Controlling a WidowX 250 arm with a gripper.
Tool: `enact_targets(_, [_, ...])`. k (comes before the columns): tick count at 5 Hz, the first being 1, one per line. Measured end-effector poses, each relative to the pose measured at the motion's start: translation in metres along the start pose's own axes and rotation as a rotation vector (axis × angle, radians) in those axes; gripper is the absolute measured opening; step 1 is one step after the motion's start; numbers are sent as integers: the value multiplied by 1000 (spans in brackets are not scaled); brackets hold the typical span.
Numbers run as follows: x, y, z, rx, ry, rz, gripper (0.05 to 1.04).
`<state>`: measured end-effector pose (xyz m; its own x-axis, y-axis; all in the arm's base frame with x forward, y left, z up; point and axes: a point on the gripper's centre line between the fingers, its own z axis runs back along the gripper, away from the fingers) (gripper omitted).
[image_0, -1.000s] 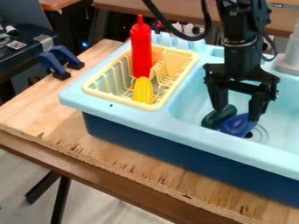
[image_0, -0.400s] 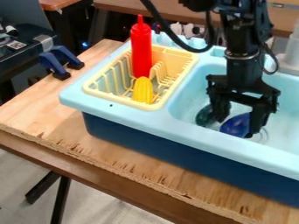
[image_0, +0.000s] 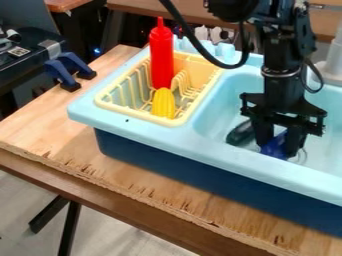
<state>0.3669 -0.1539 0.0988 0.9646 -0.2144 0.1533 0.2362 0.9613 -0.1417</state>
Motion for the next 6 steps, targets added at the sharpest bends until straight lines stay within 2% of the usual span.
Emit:
enact_targets(2, [0, -12, 7, -16, -38, 21, 597])
enact_targets(3, [-1, -36, 32, -16, -105, 21, 597])
enact_targets(4, [-2, -55, 38, -16, -125, -1, 597])
enact_targets(5, [2, -60, 37, -36, -128, 8, 597])
enact_targets(6, [2, -54, 13, -38, -57, 28, 597])
